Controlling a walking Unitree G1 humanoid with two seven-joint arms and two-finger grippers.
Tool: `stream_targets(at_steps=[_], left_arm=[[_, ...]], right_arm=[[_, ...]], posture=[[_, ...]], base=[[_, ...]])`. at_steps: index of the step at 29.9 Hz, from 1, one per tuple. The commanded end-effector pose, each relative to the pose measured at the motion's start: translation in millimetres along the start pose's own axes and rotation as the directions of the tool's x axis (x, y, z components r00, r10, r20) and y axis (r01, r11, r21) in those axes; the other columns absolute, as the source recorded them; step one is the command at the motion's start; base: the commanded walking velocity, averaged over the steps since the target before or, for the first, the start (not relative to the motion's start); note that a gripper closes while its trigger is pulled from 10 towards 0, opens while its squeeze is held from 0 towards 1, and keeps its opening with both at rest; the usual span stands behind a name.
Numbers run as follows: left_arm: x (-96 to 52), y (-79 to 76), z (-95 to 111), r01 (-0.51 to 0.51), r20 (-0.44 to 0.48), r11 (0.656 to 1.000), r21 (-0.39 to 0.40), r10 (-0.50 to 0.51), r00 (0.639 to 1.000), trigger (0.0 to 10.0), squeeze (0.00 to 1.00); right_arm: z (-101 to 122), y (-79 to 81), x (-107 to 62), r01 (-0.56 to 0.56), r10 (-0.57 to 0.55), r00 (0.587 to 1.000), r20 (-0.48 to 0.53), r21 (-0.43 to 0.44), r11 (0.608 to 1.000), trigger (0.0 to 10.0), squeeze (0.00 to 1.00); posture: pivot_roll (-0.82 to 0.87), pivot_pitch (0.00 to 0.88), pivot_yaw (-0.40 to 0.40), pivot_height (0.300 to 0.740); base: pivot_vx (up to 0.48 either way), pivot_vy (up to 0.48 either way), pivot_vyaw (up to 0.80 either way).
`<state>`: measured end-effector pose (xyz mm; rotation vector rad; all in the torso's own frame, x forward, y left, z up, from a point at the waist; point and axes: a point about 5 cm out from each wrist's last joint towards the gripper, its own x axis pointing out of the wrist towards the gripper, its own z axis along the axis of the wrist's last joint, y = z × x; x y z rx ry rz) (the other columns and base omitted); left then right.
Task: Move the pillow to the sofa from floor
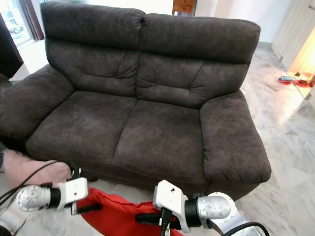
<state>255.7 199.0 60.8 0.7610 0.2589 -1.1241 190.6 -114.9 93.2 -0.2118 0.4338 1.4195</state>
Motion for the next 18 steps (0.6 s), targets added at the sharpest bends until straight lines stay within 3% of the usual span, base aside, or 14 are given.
stream_targets(at_steps=[1, 6, 12, 18], left_arm=[[-4.6, 5.4, 9, 0.0, 0.03, 1.0, 0.0, 0.0, 1.0, 10.0, 0.0], [-2.3, 4.1, 22, 0.094, 0.048, 0.995, -0.028, -0.092, 0.995, 10.0, 0.0], [2.5, -1.9, 52, 0.261, 0.166, 0.959, -0.112, -0.241, 0.956, 10.0, 0.0], [7.6, 1.1, 62, 0.283, 0.232, 0.948, -0.143, -0.246, 0.941, 10.0, 0.0]], right_arm=[[18, 1.7, 1.4, -0.025, 0.03, 0.997, 0.069, -0.079, 0.997, 10.0, 0.0], [20, 0.0, 4.4, -0.027, 0.034, 0.997, 0.073, -0.097, 0.995, 10.0, 0.0], [23, -1.4, 8.6, -0.039, 0.048, 0.996, 0.075, -0.114, 0.993, 10.0, 0.0], [25, -3.7, 12.0, -0.04, 0.05, 0.996, 0.076, -0.128, 0.991, 10.0, 0.0]], posture=[[0.09, 0.0, -0.055, 0.74], [0.09, 0.0, -0.055, 0.74], [0.09, 0.0, -0.051, 0.74], [0.08, 0.0, -0.044, 0.74]], base=[[0.0, 0.0, 0.0], [0.0, 0.0, 0.0], [0.0, 0.0, 0.0], [0.0, 0.0, 0.0]])
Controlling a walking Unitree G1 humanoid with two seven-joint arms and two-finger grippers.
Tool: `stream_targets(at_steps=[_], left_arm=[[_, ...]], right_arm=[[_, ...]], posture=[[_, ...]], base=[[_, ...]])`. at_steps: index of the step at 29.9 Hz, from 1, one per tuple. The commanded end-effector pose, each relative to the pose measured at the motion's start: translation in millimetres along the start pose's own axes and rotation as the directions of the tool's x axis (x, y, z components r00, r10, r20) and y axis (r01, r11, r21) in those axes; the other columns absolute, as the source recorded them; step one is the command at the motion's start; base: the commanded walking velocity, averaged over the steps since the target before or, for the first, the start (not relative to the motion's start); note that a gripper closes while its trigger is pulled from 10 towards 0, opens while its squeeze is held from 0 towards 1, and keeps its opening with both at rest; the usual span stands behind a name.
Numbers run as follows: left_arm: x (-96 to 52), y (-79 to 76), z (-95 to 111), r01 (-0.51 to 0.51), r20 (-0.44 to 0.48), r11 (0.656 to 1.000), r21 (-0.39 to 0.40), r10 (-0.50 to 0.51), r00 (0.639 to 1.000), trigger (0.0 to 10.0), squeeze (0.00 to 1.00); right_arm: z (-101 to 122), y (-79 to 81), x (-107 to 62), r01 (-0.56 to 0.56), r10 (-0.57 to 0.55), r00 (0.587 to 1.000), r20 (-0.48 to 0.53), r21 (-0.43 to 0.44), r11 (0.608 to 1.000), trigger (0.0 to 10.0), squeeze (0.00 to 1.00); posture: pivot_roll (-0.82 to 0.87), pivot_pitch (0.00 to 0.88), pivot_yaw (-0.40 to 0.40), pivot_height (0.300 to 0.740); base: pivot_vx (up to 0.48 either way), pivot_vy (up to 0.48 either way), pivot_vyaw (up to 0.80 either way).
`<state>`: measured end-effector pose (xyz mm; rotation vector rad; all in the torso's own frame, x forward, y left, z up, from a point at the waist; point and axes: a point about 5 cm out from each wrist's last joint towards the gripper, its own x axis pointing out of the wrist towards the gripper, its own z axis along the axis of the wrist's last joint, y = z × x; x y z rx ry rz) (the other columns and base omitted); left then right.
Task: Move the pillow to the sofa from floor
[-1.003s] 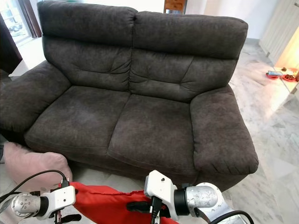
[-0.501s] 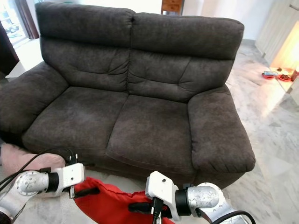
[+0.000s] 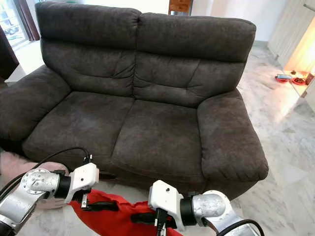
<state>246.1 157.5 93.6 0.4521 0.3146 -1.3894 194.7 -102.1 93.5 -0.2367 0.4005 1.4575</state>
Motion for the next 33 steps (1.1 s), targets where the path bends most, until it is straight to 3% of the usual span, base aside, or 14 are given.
stream_targets(at_steps=[1, 9, 15, 19, 24, 33], left_arm=[[1.5, 5.3, 12, 0.009, 0.032, 0.999, 0.031, -0.01, 0.999, 10.0, 0.0], [4.0, 3.6, 20, 0.086, 0.041, 0.996, 0.011, -0.086, 0.995, 10.0, 0.0], [7.7, -5.2, 20, 0.223, -0.022, 0.975, 0.021, -0.223, 0.975, 10.0, 0.0], [12.8, -0.5, 15, 0.179, -0.059, 0.981, 0.072, -0.175, 0.983, 10.0, 0.0], [20.3, 4.2, 17, 0.123, -0.028, 0.988, 0.093, -0.12, 0.992, 10.0, 0.0], [16.1, -3.4, 21, 0.201, -0.034, 0.976, 0.08, -0.199, 0.979, 10.0, 0.0]], right_arm=[[20, -2.8, 0.6, -0.015, 0.022, 0.997, 0.076, -0.088, 0.996, 10.0, 0.0], [22, -2.8, 4.8, -0.032, 0.04, 0.996, 0.081, -0.099, 0.995, 10.0, 0.0], [23, -2.6, 10.5, -0.05, 0.06, 0.995, 0.086, -0.108, 0.993, 10.0, 0.0], [25, -2.3, 12.3, -0.059, 0.069, 0.994, 0.088, -0.118, 0.991, 10.0, 0.0], [26, -0.7, 13.7, -0.068, 0.08, 0.993, 0.092, -0.121, 0.99, 10.0, 0.0], [24, -2.9, 14.0, -0.063, 0.074, 0.993, 0.089, -0.12, 0.991, 10.0, 0.0]], posture=[[0.08, 0.0, -0.045, 0.74], [0.07, 0.0, -0.039, 0.74], [0.08, 0.0, -0.038, 0.74], [0.07, 0.0, -0.033, 0.74], [0.07, 0.0, -0.036, 0.74], [0.07, 0.0, -0.036, 0.74]], base=[[0.0, 0.0, 0.0], [0.0, 0.0, 0.0], [0.0, 0.0, 0.0], [0.0, 0.0, 0.0], [0.0, 0.0, 0.0], [0.0, 0.0, 0.0]])
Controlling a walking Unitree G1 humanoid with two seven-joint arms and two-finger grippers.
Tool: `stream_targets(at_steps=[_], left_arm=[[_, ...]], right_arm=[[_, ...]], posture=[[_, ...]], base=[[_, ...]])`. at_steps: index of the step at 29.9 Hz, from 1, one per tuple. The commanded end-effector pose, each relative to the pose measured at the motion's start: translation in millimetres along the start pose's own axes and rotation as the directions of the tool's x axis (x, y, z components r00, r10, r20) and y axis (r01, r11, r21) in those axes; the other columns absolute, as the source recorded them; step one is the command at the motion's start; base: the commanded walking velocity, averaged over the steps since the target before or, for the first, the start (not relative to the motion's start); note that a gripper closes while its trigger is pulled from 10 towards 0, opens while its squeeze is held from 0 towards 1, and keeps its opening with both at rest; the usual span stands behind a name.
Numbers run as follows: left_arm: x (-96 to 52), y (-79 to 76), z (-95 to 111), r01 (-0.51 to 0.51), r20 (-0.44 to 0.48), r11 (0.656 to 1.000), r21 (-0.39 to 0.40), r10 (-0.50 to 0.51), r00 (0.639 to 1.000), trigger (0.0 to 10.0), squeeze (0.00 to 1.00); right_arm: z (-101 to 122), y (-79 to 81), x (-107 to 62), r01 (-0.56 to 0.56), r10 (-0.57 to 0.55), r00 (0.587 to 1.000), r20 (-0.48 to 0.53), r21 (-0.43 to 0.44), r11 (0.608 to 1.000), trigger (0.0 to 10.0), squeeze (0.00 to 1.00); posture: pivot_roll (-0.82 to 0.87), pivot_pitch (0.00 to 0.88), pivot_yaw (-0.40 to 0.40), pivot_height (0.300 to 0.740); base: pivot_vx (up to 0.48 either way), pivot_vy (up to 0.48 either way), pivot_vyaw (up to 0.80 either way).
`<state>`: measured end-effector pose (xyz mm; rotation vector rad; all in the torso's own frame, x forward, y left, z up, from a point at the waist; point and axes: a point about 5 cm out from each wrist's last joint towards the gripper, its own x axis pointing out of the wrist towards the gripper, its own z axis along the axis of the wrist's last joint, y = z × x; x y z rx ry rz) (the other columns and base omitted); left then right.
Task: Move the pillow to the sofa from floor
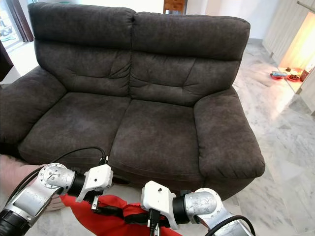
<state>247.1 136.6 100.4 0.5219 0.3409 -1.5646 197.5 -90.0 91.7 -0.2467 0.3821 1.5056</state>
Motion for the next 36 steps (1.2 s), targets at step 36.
stream_targets(at_steps=[36], left_arm=[[1.6, 5.1, -5, -0.058, 0.01, 0.997, -0.046, 0.058, 0.998, 10.0, 0.0]], right_arm=[[25, -9.7, -3.2, 0.008, 0.002, 0.996, 0.088, -0.116, 0.993, 10.0, 0.0]], posture=[[0.07, 0.0, -0.043, 0.74]], base=[[0.0, 0.0, 0.0]])
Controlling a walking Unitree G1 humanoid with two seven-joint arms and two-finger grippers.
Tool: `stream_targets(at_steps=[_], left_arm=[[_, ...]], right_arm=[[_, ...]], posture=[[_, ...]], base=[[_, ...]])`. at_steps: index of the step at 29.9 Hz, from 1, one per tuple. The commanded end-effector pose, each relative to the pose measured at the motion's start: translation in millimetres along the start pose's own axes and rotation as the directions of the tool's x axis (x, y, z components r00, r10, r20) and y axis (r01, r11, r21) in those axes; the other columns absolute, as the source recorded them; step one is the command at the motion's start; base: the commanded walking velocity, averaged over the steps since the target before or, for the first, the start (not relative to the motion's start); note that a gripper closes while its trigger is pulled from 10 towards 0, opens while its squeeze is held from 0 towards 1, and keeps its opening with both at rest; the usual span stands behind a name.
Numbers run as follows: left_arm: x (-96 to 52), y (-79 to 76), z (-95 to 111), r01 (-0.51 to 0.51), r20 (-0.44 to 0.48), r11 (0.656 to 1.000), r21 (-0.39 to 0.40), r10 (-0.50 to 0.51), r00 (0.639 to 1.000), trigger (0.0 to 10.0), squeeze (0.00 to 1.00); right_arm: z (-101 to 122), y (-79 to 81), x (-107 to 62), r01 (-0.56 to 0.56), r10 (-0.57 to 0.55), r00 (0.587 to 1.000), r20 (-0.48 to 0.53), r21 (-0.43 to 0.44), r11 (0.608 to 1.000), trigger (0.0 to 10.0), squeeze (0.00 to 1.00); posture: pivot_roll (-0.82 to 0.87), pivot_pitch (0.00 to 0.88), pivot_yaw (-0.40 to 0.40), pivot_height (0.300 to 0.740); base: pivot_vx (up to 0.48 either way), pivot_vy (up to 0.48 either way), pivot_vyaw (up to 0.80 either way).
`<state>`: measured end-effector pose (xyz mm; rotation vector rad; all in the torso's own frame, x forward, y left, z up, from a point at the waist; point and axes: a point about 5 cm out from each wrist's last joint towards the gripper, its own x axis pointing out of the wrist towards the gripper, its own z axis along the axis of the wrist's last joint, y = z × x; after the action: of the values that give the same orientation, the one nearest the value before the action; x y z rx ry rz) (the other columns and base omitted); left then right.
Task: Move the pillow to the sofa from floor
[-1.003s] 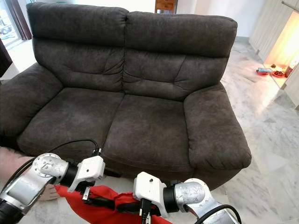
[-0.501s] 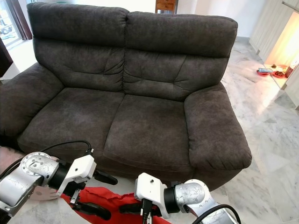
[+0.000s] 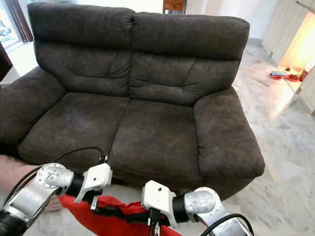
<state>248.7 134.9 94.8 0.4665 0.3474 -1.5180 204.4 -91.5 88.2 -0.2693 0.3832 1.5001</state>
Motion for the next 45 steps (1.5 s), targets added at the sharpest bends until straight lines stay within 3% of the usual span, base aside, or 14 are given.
stream_targets(at_steps=[1, 6, 13, 20, 33, 38, 45], left_arm=[[-2.1, 3.3, -2, -0.009, -0.011, 1.0, -0.007, 0.009, 1.0, 10.0, 0.0], [-4.8, -15.2, -17, 0.12, -0.074, 0.991, -0.066, -0.124, 0.989, 10.0, 0.0], [-6.7, -16.5, -23, 0.099, -0.089, 0.993, -0.065, -0.104, 0.991, 10.0, 0.0], [-18.5, -11.5, -39, -0.029, -0.114, 0.995, -0.096, 0.018, 0.993, 10.0, 0.0], [-32.2, -25.9, -76, -0.121, -0.217, 0.982, -0.148, 0.087, 0.972, 10.0, 0.0], [-39.9, -37.6, -105, -0.172, -0.328, 0.974, -0.144, 0.117, 0.937, 10.0, 0.0], [-43.8, -36.4, -120, -0.282, -0.361, 0.952, -0.121, 0.223, 0.906, 10.0, 0.0]], right_arm=[[29, -3.7, -4.4, 0.006, 0.005, 0.994, 0.105, -0.107, 0.994, 10.0, 0.0], [39, -8.7, -7.3, 0.031, -0.013, 0.99, 0.144, -0.129, 0.991, 10.0, 0.0], [44, -9.0, -8.7, 0.027, -0.005, 0.988, 0.156, -0.143, 0.989, 10.0, 0.0], [50, -5.7, -12.9, 0.008, 0.02, 0.984, 0.174, -0.158, 0.987, 10.0, 0.0], [54, -8.5, -22.9, 0.023, 0.007, 0.986, 0.169, -0.171, 0.985, 10.0, 0.0], [54, -7.2, -24.6, 0.02, 0.009, 0.986, 0.167, -0.171, 0.985, 10.0, 0.0], [52, -5.5, -25.5, 0.019, 0.008, 0.987, 0.16, -0.164, 0.986, 10.0, 0.0]], posture=[[0.07, 0.0, -0.043, 0.74], [0.06, 0.0, -0.042, 0.74], [0.07, 0.0, -0.046, 0.74], [0.08, 0.0, -0.057, 0.74], [0.07, 0.0, -0.063, 0.74], [0.08, 0.0, -0.062, 0.74], [0.07, 0.0, -0.062, 0.74]], base=[[0.0, 0.0, 0.0], [0.0, 0.0, 0.0], [0.0, 0.0, 0.0], [0.0, 0.0, 0.0], [0.0, 0.0, 0.0], [0.0, 0.0, 0.0], [0.0, 0.0, 0.0]])
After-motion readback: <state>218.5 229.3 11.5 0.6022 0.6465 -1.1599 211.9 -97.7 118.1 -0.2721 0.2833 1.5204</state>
